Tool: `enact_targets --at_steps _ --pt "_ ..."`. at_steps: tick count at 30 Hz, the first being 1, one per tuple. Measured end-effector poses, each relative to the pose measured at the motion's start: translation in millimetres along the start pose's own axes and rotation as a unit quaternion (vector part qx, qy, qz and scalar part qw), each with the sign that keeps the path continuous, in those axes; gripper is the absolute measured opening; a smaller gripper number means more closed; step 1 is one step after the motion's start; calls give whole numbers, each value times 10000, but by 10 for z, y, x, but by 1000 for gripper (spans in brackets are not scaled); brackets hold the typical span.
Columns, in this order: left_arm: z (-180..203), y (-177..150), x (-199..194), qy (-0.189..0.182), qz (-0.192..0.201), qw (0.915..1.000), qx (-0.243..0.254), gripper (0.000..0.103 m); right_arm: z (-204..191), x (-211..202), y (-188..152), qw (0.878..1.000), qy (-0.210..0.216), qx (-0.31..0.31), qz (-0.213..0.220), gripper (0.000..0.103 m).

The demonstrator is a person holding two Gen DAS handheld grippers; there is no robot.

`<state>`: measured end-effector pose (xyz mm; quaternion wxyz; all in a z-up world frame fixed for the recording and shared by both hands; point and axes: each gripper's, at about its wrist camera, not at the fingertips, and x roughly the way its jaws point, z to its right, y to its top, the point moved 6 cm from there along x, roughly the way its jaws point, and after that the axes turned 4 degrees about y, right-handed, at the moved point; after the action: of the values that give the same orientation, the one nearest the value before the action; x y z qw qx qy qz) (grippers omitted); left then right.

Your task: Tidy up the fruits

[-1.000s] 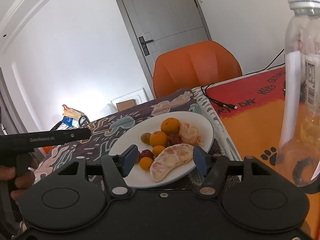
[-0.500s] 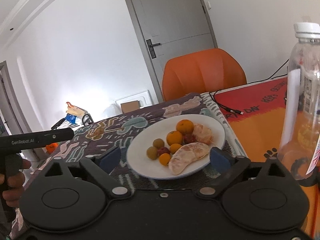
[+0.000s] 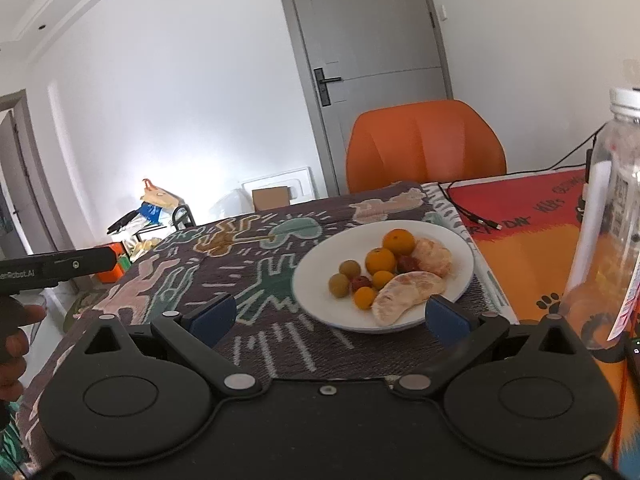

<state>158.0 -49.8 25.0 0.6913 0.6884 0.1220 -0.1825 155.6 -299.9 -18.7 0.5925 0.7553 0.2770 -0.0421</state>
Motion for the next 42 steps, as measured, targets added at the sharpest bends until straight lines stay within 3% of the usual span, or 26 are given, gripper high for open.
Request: enact_targets --at_steps 6,12,21,25,42 --pt "-173 -95 -272 152 24 9997 -187 103 -237 -108 -16 9998 130 -162 23 103" --pt "-286 -222 -465 294 -240 9991 -189 103 -416 -137 -120 9993 96 -372 16 103" --pt "-464 -415 -691 502 -337 9973 -416 103 -526 -272 -224 9997 224 -80 1 103" --pt "-495 -507 -750 551 -375 9966 -481 103 -556 -360 -264 9999 55 -136 22 103" --pt "-498 -722 -774 752 -439 9951 -472 103 -601 -389 -411 9997 143 -144 -119 103"
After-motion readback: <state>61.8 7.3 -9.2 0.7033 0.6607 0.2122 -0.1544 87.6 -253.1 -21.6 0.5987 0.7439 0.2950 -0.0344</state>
